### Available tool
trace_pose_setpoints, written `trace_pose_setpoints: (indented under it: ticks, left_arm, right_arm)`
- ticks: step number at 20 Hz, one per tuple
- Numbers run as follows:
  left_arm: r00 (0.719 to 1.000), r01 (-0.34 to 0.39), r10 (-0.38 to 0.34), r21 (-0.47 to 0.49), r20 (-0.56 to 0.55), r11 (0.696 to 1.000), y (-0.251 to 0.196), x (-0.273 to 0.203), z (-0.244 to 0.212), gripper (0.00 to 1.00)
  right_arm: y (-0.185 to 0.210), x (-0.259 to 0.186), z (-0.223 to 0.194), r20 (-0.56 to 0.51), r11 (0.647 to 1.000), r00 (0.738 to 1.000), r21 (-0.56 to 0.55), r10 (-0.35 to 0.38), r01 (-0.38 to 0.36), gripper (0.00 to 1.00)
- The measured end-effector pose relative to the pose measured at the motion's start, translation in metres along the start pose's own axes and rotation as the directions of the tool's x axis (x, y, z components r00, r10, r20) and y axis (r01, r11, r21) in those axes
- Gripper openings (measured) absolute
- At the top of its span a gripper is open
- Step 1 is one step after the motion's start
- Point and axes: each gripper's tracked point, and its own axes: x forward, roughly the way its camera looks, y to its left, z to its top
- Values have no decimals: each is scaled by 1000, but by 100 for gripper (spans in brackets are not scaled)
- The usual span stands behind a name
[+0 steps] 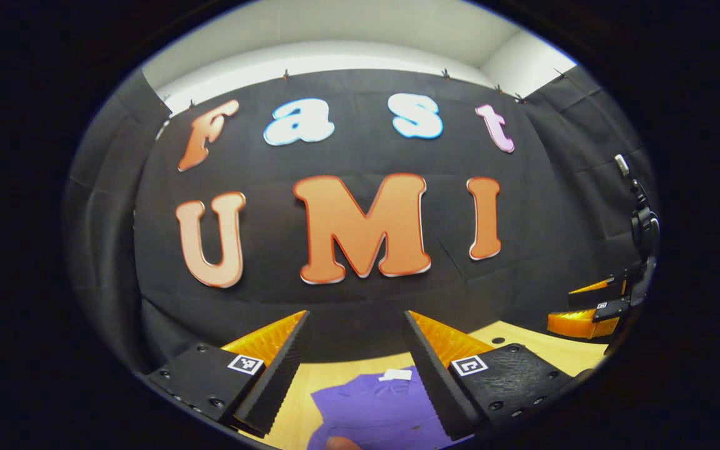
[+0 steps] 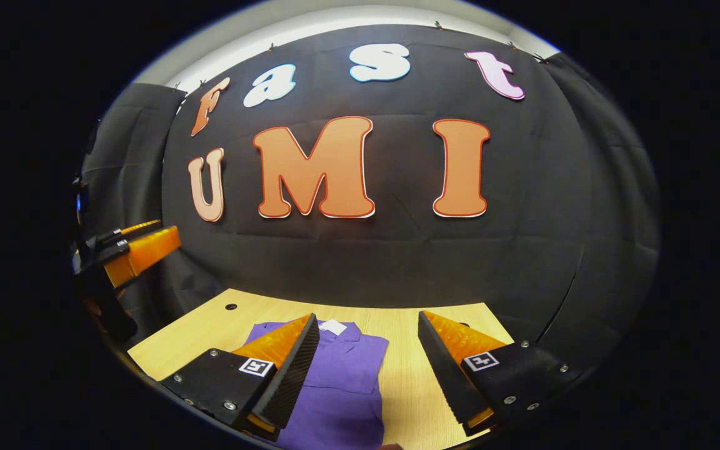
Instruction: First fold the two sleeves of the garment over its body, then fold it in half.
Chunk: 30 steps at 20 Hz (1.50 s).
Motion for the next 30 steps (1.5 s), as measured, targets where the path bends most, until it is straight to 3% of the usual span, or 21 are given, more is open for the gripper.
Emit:
trace_pose_setpoints:
  ticks: [4,8,10,11,14,17,22,26,28,30]
  left_arm:
    - [993,-113,111,-49,-39,992,33,-33,-17,93]
    - [980,-154,148,-34,-136,987,51,-45,-53,93]
    - [966,-139,135,-5,-219,990,56,-51,-82,90]
    - [954,-124,125,18,-273,992,56,-55,-98,93]
    - [904,-81,77,8,-420,997,58,-65,-145,93]
    - [827,-88,51,-40,-560,995,57,-83,-191,96]
    - [675,-119,5,-102,-738,988,59,-125,-258,97]
    - [511,-68,-73,-125,-857,990,47,-167,-310,97]
    - [416,-4,-119,-133,-901,991,45,-186,-321,98]
    - [354,29,-124,-122,-927,992,48,-194,-329,98]
  right_arm:
    - [10,-8,-6,6,1000,1000,-3,-18,18,95]
    - [16,-13,-45,-114,1000,993,-6,-6,5,95]
    - [15,-19,-84,-254,1000,967,-8,13,-15,94]
    - [16,-21,-102,-310,1000,951,-8,21,-25,95]
    - [15,-33,-148,-449,1000,893,15,23,-18,95]
    - [23,-48,-189,-550,996,833,92,60,-11,95]
    - [20,-84,-243,-682,996,729,90,67,-6,95]
    - [21,-100,-279,-759,996,648,88,65,4,95]
    - [15,-111,-298,-798,997,600,71,50,11,95]
    - [18,-117,-309,-824,997,564,80,59,12,96]
